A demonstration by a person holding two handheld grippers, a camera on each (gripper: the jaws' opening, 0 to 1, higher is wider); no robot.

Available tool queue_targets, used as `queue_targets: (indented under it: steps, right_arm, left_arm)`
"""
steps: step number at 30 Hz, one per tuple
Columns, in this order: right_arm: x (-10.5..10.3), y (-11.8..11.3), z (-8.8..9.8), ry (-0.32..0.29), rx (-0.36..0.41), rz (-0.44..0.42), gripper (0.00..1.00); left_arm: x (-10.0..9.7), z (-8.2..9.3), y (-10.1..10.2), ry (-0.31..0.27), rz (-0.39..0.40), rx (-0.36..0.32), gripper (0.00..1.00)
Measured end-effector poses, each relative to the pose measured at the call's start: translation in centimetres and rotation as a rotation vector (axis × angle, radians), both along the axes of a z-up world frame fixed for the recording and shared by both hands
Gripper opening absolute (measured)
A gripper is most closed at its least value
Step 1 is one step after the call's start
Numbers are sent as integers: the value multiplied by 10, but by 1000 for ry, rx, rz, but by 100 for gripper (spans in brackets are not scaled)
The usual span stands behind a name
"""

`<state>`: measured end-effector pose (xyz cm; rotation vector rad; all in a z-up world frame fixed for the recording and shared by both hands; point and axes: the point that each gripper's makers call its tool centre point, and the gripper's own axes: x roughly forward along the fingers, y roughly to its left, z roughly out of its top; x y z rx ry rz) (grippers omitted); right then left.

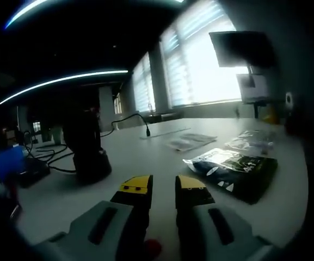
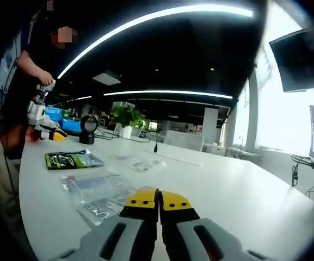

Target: Clip sheet goods on table flip sheet goods clip sheet goods scan sheet goods put sheet goods back to table

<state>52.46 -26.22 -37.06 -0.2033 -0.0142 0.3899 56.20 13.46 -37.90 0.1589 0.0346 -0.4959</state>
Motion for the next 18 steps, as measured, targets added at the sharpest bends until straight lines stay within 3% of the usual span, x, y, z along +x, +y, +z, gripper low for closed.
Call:
queue_targets:
  steps: [18]
  right_arm:
    - [0, -1, 2, -16, -8, -7, 0]
  left_arm:
    - [0, -1, -1, -2, -1, 13, 9]
